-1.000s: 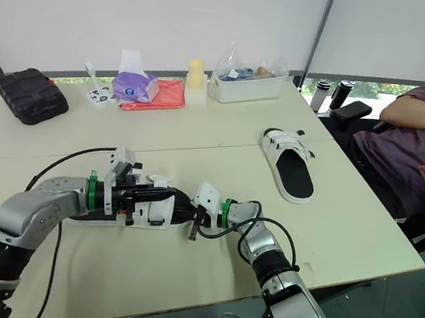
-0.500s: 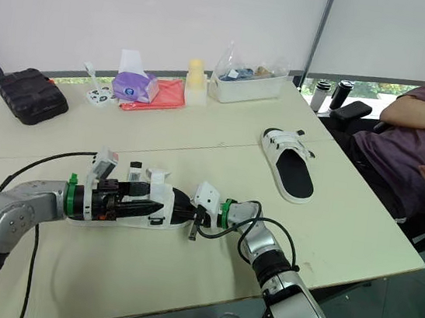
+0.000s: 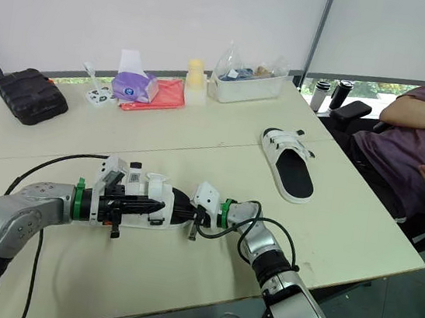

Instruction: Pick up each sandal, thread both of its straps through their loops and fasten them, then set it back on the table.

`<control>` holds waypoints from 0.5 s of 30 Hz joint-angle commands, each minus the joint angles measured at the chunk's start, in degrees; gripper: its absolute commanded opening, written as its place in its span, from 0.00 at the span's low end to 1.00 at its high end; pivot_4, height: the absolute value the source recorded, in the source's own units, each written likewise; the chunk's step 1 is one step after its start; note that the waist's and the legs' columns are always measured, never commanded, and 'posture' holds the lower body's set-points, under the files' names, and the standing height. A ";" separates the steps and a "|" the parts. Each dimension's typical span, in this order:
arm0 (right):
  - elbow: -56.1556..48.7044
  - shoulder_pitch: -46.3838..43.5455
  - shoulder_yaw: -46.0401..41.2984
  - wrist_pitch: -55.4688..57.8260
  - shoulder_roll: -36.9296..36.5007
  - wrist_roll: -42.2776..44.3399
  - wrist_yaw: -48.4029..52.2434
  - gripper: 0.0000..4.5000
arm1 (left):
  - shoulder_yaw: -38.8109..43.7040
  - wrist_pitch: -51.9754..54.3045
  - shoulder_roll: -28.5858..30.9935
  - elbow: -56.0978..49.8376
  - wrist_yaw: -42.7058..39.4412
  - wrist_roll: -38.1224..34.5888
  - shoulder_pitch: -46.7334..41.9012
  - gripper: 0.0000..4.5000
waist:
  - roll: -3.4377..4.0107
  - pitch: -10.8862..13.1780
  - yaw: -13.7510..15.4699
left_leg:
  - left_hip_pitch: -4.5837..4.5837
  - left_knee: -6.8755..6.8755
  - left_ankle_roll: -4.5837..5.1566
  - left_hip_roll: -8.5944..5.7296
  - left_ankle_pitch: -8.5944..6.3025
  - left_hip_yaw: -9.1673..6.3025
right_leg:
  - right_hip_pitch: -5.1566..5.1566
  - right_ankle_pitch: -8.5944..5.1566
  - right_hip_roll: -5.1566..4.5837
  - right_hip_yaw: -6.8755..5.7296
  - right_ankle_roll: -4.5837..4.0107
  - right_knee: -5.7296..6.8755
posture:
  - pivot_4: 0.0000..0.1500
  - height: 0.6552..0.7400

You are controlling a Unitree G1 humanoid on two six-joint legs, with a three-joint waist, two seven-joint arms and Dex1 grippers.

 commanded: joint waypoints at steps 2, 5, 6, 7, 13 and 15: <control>9.33 3.64 2.98 4.33 -1.43 -6.35 -1.58 0.00 | -3.00 -6.13 1.19 -0.24 -2.53 4.90 0.94 0.02 | 0.00 0.00 0.01 | 0.00 0.00 0.00 0.00 0.00 0.01 | 0.00 0.00 0.00 0.01 0.00 0.00 | 1.00 1.00; 9.37 3.64 2.97 4.31 -1.42 -6.34 -1.58 0.00 | -4.80 -10.96 1.94 1.18 -3.23 9.22 1.49 0.02 | 0.04 0.00 0.00 | 0.00 -0.01 0.00 0.00 0.00 0.01 | 0.00 -0.01 0.00 0.01 -0.01 0.00 | 1.00 1.00; 9.36 3.67 3.02 4.26 -1.43 -6.37 -1.54 0.00 | -5.19 -12.39 1.85 1.96 -3.07 10.48 1.35 0.02 | 0.07 0.02 -0.01 | 0.00 -0.02 0.00 0.00 0.00 0.01 | 0.00 -0.01 0.00 0.01 -0.01 0.00 | 1.00 1.00; 9.33 3.69 3.02 4.28 -1.43 -6.35 -1.51 0.00 | -5.69 -13.91 1.79 2.72 -3.04 11.76 1.17 0.02 | 0.07 0.02 0.01 | -0.01 -0.02 0.00 0.00 0.00 0.01 | -0.01 -0.01 -0.01 0.02 -0.02 0.00 | 1.00 1.00; 9.35 3.73 3.06 4.28 -1.38 -6.41 -1.64 0.00 | -6.65 -16.18 1.25 3.30 -4.90 12.36 1.37 0.02 | 0.05 0.01 0.03 | -0.01 -0.02 0.00 0.01 0.00 0.00 | -0.01 -0.01 -0.02 0.01 -0.02 0.00 | 1.00 1.00; 9.39 3.75 3.04 4.25 -1.40 -6.42 -1.71 0.00 | -4.23 -12.34 -0.26 2.64 -3.91 8.42 0.49 0.02 | 0.06 0.01 0.03 | -0.01 -0.02 0.01 0.01 0.00 0.00 | -0.01 -0.01 -0.02 0.01 -0.02 0.00 | 1.00 1.00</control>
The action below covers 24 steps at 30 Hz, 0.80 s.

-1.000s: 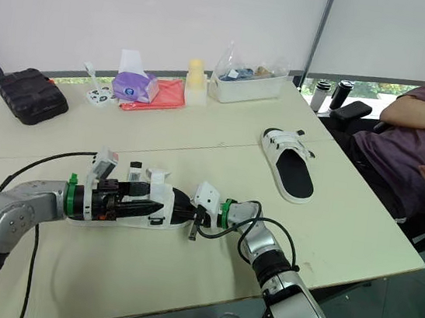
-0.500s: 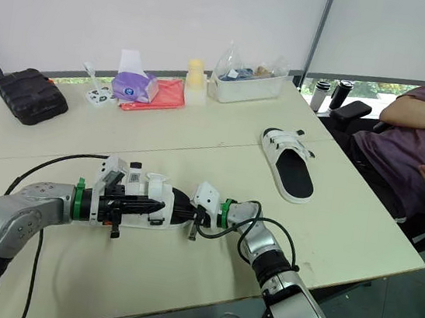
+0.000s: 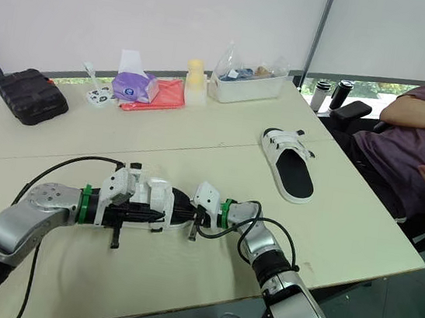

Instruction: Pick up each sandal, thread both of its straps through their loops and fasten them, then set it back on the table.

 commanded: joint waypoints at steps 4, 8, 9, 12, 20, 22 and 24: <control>9.42 3.78 3.05 4.25 -1.37 -6.44 -1.72 0.00 | 5.27 7.82 -1.86 -0.15 0.73 -7.23 -1.92 0.20 | -0.04 0.02 -0.03 | -0.01 0.00 0.01 0.00 0.00 -0.01 | 0.00 0.00 0.01 -0.02 0.01 0.00 | 1.00 1.00; 9.73 3.74 3.11 4.23 -1.17 -6.47 -1.77 0.00 | 8.51 10.73 -0.49 -1.16 2.49 -8.59 -1.80 0.65 | -0.04 0.02 -0.05 | 0.00 0.00 0.01 0.00 0.00 -0.01 | 0.00 0.00 0.02 -0.02 0.01 0.00 | 1.00 1.00; 9.67 3.81 3.12 4.24 -1.15 -6.47 -1.77 0.00 | 9.52 11.89 -0.07 -1.61 2.94 -9.28 -1.60 0.76 | -0.04 0.03 -0.06 | 0.00 0.00 0.01 0.00 0.00 -0.01 | 0.00 0.00 0.02 -0.02 0.01 0.00 | 1.00 1.00; 9.65 3.90 3.11 4.28 -1.09 -6.41 -1.74 0.00 | 15.40 17.48 3.43 -4.75 1.92 -14.97 0.47 0.87 | -0.04 0.03 -0.18 | 0.00 0.00 0.01 0.01 0.00 -0.01 | -0.01 0.00 0.02 -0.02 0.01 0.00 | 1.00 1.00; 10.02 3.87 3.20 4.07 -1.11 -6.46 -1.43 0.00 | 21.62 22.13 11.98 -16.00 -1.95 -20.56 16.63 0.87 | 0.12 0.15 -0.18 | 0.07 -0.22 0.00 0.03 0.00 0.01 | -0.08 -0.04 0.02 0.02 -0.06 0.00 | 1.00 1.00; 10.15 3.88 3.25 4.02 -1.01 -6.49 -1.43 0.00 | 20.24 19.47 10.77 -15.75 -0.59 -18.19 19.22 0.87 | 0.10 0.17 -0.02 | 0.07 -0.23 0.00 0.03 0.00 0.01 | -0.09 -0.06 0.01 0.04 -0.11 0.00 | 1.00 1.00; 10.18 3.91 3.27 4.01 -0.98 -6.49 -1.39 0.00 | 18.97 17.72 9.59 -15.26 0.43 -16.86 19.84 0.87 | 0.08 0.17 0.02 | 0.06 -0.23 -0.03 0.05 -0.01 -0.01 | -0.10 -0.08 0.01 0.01 -0.13 0.00 | 1.00 1.00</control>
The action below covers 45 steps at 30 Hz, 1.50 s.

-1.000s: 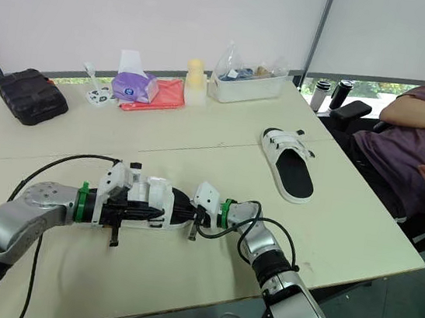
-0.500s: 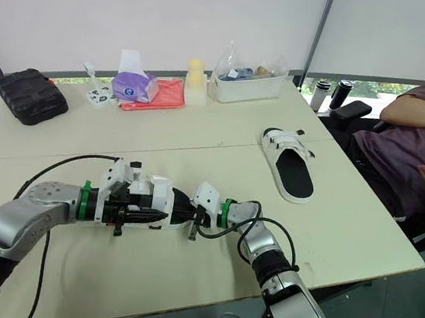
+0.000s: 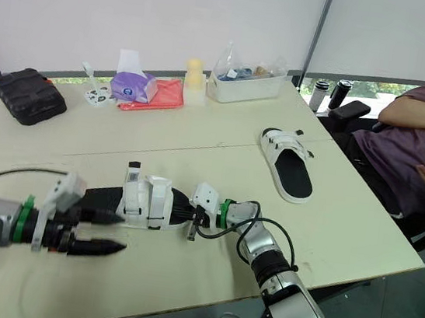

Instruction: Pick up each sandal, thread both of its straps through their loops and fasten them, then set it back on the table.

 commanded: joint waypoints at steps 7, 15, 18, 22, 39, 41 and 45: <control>8.63 4.96 3.63 4.42 -1.51 -6.53 -0.84 0.00 | -9.57 -9.97 -6.69 4.02 4.44 9.79 -5.54 0.87 | -0.08 -0.04 -0.03 | 0.00 -0.04 -0.05 0.00 -0.03 0.02 | 0.02 -0.01 0.00 -0.01 -0.01 -0.03 | 1.00 1.00; 8.48 5.05 3.46 4.63 -1.50 -6.44 -1.16 0.00 | -14.59 -12.58 -9.17 9.52 3.04 12.31 -10.43 0.87 | -0.08 -0.07 0.01 | 0.02 -0.05 0.01 0.00 0.01 0.01 | 0.04 0.00 0.00 -0.02 0.00 -0.02 | 1.00 1.00; 8.27 5.27 3.48 4.67 -1.50 -6.44 -1.23 0.00 | -15.51 -12.78 -10.40 10.75 2.81 12.52 -12.09 0.87 | -0.08 -0.10 0.10 | 0.05 -0.05 0.01 -0.01 0.01 0.01 | 0.09 0.00 0.00 -0.03 0.00 -0.03 | 1.00 1.00; 8.23 5.38 3.50 4.65 -1.41 -6.51 -1.42 0.00 | -16.45 -12.52 -11.51 11.34 2.26 12.61 -13.45 0.87 | -0.11 -0.11 0.27 | 0.07 -0.04 0.01 -0.01 0.01 0.00 | 0.11 0.00 0.00 -0.03 0.00 -0.03 | 1.00 1.00; 7.92 5.74 3.78 4.51 -1.64 -6.76 -1.43 0.00 | -13.81 -9.22 -15.74 11.86 6.98 9.98 -14.56 0.14 | -0.18 -0.16 0.40 | 0.14 -0.06 0.01 -0.01 0.01 -0.03 | 0.15 0.00 0.01 -0.04 0.00 -0.02 | 1.00 1.00; 7.89 5.69 3.79 4.57 -1.66 -6.82 -1.35 0.00 | -13.20 -7.40 -15.23 10.92 6.63 8.66 -13.97 0.02 | -0.18 -0.16 0.29 | 0.13 -0.08 0.01 -0.01 0.01 -0.02 | 0.13 0.00 0.01 -0.04 0.00 -0.02 | 1.00 1.00; 7.78 5.79 3.84 4.55 -1.77 -6.86 -1.17 0.00 | -12.74 -3.16 -12.22 7.58 3.68 5.37 -11.63 0.02 | -0.17 -0.15 0.11 | 0.10 -0.08 0.01 -0.01 0.01 -0.03 | 0.11 0.00 0.01 -0.04 0.00 -0.02 | 1.00 1.00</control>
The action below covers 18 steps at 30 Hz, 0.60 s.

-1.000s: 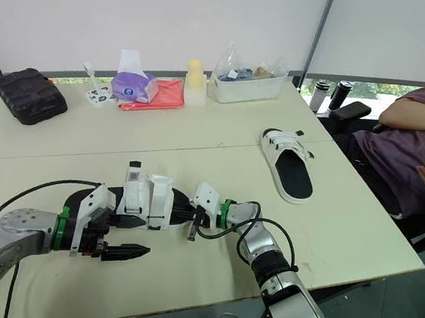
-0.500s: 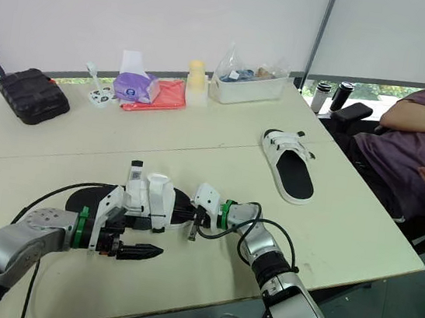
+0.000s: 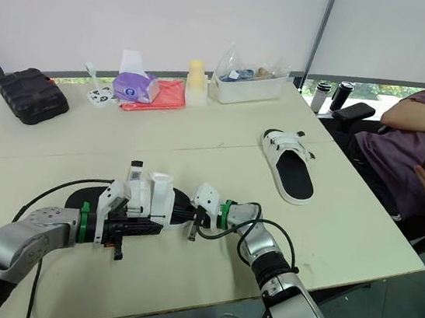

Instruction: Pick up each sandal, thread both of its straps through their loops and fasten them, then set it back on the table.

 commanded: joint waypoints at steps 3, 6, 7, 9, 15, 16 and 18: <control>8.10 5.13 4.17 4.73 -1.89 -6.91 -0.59 0.00 | 1.67 4.81 7.79 -8.33 -8.05 -6.82 4.96 0.02 | 0.06 0.02 -0.29 | -0.03 -0.07 0.00 0.01 0.00 0.03 | -0.07 -0.03 0.01 0.02 -0.05 -0.01 | 1.00 1.00; 8.10 5.08 4.14 4.80 -1.93 -6.85 -0.60 0.00 | 1.70 5.09 11.31 -9.30 -10.52 -7.44 7.61 0.02 | 0.05 0.04 -0.21 | -0.01 -0.08 0.00 0.00 0.00 0.03 | -0.06 -0.06 -0.01 0.01 -0.10 -0.01 | 1.00 1.00; 8.12 5.06 4.14 4.79 -1.95 -6.85 -0.62 0.00 | 1.73 5.22 12.28 -9.61 -11.46 -7.70 8.37 0.02 | 0.02 0.04 -0.22 | -0.01 -0.07 0.00 0.00 -0.01 0.02 | -0.06 -0.07 -0.01 0.01 -0.10 -0.01 | 1.00 1.00; 8.08 5.03 4.12 4.81 -1.98 -6.79 -0.58 0.00 | 1.56 5.13 13.54 -10.15 -12.61 -8.17 9.22 0.02 | 0.04 0.04 -0.23 | -0.01 -0.08 -0.01 0.00 -0.01 0.02 | -0.07 -0.08 -0.01 0.01 -0.12 -0.01 | 1.00 1.00; 8.15 4.94 3.98 4.89 -2.08 -6.78 -0.56 0.00 | 3.48 6.88 8.98 -8.91 -9.07 -12.14 5.47 0.02 | 0.03 0.04 -0.20 | -0.03 -0.11 -0.01 0.01 -0.01 0.02 | -0.09 -0.10 -0.01 0.01 -0.15 -0.02 | 1.00 1.00; 8.19 4.93 3.99 4.90 -2.08 -6.78 -0.56 0.00 | 4.55 8.13 7.35 -8.45 -7.71 -14.14 3.91 0.02 | 0.02 0.04 -0.17 | -0.03 -0.11 -0.01 0.01 -0.01 0.02 | -0.08 -0.10 -0.01 0.01 -0.15 -0.02 | 1.00 1.00; 8.25 4.91 4.02 4.92 -2.06 -6.79 -0.55 0.00 | 7.52 11.25 3.50 -7.35 -3.88 -19.83 0.15 0.02 | -0.03 0.04 -0.13 | -0.03 -0.08 -0.01 0.00 -0.01 0.00 | -0.05 -0.09 -0.01 -0.01 -0.15 -0.02 | 1.00 1.00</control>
